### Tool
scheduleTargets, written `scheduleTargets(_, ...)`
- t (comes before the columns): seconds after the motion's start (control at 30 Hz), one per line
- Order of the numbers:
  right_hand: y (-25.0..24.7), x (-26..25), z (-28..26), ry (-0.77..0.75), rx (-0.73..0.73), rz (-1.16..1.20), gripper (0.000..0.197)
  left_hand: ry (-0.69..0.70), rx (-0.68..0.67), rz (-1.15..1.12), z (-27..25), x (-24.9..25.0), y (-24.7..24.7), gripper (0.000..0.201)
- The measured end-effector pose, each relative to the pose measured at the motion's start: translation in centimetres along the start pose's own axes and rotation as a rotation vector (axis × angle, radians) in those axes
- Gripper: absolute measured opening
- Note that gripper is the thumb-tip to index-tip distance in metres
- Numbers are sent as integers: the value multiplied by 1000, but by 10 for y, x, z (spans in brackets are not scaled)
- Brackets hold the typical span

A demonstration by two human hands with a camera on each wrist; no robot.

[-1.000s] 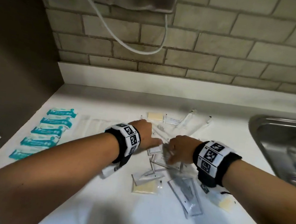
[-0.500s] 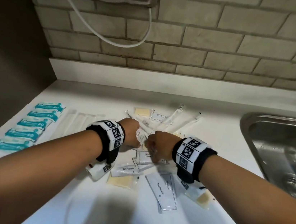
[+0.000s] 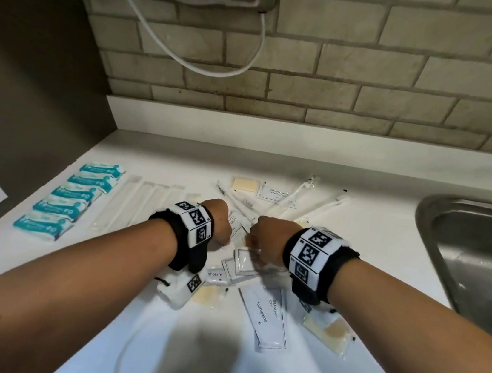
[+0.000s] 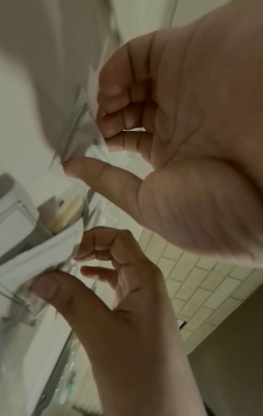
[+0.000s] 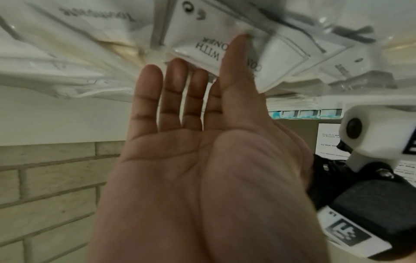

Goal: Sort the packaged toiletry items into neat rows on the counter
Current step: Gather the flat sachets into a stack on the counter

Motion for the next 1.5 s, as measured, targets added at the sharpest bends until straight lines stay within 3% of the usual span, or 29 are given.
scheduleTargets(0.17, -6, 12, -3, -16, -39, -34, 25, 27, -5, -42, -2, -3, -3, 27)
scheduleTargets(0.27, -17, 18, -7, -5, -16, 59, 22, 49, 54, -201, -5, -13, -9, 37)
scheduleTargets(0.47, -63, 8, -6, -53, 200, 244, 20, 130, 241, -527, -19, -32, -51, 32)
scheduleTargets(0.67, -108, 3, -5, -5, 419, 480, 27, 248, 308, -743, -39, -24, -79, 36)
scheduleTargets(0.77, -120, 7, -6, -24, 373, 590, 26, 250, 289, -854, -47, -23, -82, 39)
scheduleTargets(0.93, -125, 7, -12, -97, 343, 650, 17, 279, 97, -1127, -63, -15, -76, 31)
scheduleTargets(1.13, -105, 3, -9, -94, 330, 634, 21, 271, 68, -1335, -74, -6, -71, 30)
scheduleTargets(1.27, -93, 2, -10, -108, 318, 645, 9, 264, 51, -1246, -74, -2, -64, 23)
scheduleTargets(1.33, -86, 1, -11, -115, 288, 668, 7, 250, 71, -1175, -71, -4, -60, 31)
scheduleTargets(1.43, -70, 8, -4, -4, 291, 589, 31, 224, 118, -1150, -68, -9, -55, 29)
scheduleTargets(1.5, -53, 12, 0, 73, 211, 558, 38, 193, 194, -1134, -66, -15, -55, 26)
Point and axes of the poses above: each hand's wrist, its own z-axis towards the middle knuckle, its own y-axis out of the palm, x = y × z, the point moved 4 cm from there along z, towards the middle knuckle, and after that the axes turned 6 degrees about y, right-handed, at the moved point
